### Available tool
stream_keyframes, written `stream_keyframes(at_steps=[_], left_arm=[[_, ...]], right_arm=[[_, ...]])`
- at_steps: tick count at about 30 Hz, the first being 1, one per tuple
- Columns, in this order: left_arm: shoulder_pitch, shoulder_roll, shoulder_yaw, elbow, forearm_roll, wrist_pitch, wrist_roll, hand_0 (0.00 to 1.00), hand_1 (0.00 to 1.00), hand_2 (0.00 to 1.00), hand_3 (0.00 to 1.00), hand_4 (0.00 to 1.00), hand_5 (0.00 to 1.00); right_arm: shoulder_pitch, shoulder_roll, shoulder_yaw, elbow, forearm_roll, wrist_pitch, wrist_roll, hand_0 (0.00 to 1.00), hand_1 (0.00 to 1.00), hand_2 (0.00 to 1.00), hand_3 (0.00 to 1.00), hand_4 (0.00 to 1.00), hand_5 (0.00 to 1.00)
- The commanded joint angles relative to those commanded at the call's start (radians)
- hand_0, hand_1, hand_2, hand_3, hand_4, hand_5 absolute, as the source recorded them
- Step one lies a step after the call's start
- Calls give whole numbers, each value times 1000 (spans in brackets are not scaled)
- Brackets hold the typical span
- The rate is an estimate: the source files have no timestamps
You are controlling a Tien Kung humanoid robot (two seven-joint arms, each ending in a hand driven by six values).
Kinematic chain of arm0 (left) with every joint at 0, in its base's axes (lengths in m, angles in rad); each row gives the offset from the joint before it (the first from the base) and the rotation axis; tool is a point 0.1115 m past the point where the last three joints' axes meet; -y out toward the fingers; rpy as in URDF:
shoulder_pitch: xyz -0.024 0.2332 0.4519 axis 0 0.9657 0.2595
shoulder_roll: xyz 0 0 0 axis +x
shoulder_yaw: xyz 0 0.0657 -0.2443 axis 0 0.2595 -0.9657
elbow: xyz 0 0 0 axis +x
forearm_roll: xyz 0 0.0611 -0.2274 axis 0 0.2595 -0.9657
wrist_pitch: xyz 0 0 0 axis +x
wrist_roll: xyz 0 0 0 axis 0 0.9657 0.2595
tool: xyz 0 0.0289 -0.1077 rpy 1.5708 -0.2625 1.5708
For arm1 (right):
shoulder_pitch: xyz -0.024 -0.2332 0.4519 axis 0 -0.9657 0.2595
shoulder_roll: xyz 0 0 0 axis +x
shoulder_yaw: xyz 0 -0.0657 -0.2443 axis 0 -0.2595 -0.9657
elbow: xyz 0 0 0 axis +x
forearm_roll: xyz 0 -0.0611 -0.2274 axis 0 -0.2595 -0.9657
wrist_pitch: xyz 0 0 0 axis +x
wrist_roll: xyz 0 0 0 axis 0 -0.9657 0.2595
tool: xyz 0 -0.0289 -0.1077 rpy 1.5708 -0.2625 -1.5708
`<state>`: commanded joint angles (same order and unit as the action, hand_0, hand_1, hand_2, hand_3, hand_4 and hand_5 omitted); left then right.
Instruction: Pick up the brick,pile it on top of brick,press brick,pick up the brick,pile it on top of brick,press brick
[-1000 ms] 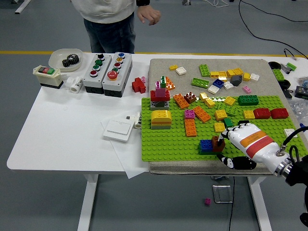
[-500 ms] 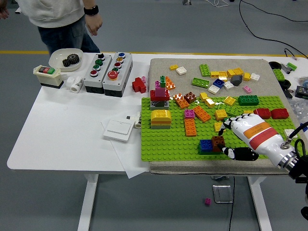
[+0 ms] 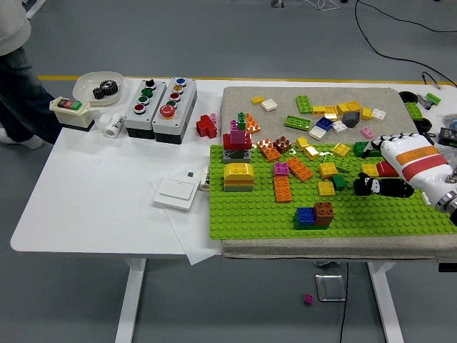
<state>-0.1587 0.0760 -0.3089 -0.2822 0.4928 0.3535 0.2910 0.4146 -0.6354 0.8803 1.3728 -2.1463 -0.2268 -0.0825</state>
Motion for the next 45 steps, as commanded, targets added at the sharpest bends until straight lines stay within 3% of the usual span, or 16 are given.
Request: stream_keyframes(at_steps=[1,2,3,7,8,12,14,31,37,38,43,44,45], left_arm=[[0,0,0,0,-1,0,0,753,724,712,587,641,664],[0,0,1,0,-1,0,0,753,724,711,587,641,663],[-1,0,1,0,-3,0,-1,753,724,711,587,641,663],[-3,0,2,-1,-4,0,-1,753,724,711,587,641,663],[-4,0,2,-1,-4,-1,-1,753,726,712,587,640,662],[-5,0,1,-1,-3,-1,0,753,726,712,587,640,662],[-6,0,2,-1,-5,-1,0,753,725,711,587,643,666],[-11,0,2,-2,-6,-3,-1,753,727,709,586,642,665],[-11,0,1,-2,-4,-4,0,753,727,709,587,641,663],[-11,0,0,-2,-2,-5,1,754,725,710,587,642,664],[-11,0,-2,-2,0,-5,2,754,725,710,587,642,664],[-11,0,0,-2,-2,-5,1,754,727,711,588,641,663],[-11,0,0,-2,-2,-5,1,754,727,711,588,641,663]], right_arm=[[8,3,-2,-27,-3,6,2,635,648,715,632,741,406],[15,5,-5,-45,-5,10,6,558,622,710,671,802,378],[33,11,-16,-92,-7,19,23,558,622,710,671,802,378],[53,21,-32,-142,-7,35,45,558,622,710,671,802,378],[56,23,-35,-148,-7,37,48,482,558,657,761,945,349],[74,36,-59,-187,4,51,74,482,558,657,761,945,349],[79,41,-66,-197,2,63,78,454,527,605,780,965,339],[84,65,-74,-212,22,49,93,465,534,608,773,982,351],[79,65,-66,-212,30,51,94,483,532,605,771,978,357],[77,64,-60,-209,33,51,95,566,561,642,771,980,367],[67,64,-42,-205,44,50,101,566,561,642,771,980,367],[58,66,-25,-209,72,44,106,724,690,744,785,963,409],[53,67,-16,-211,91,38,109,724,690,744,785,963,409]])
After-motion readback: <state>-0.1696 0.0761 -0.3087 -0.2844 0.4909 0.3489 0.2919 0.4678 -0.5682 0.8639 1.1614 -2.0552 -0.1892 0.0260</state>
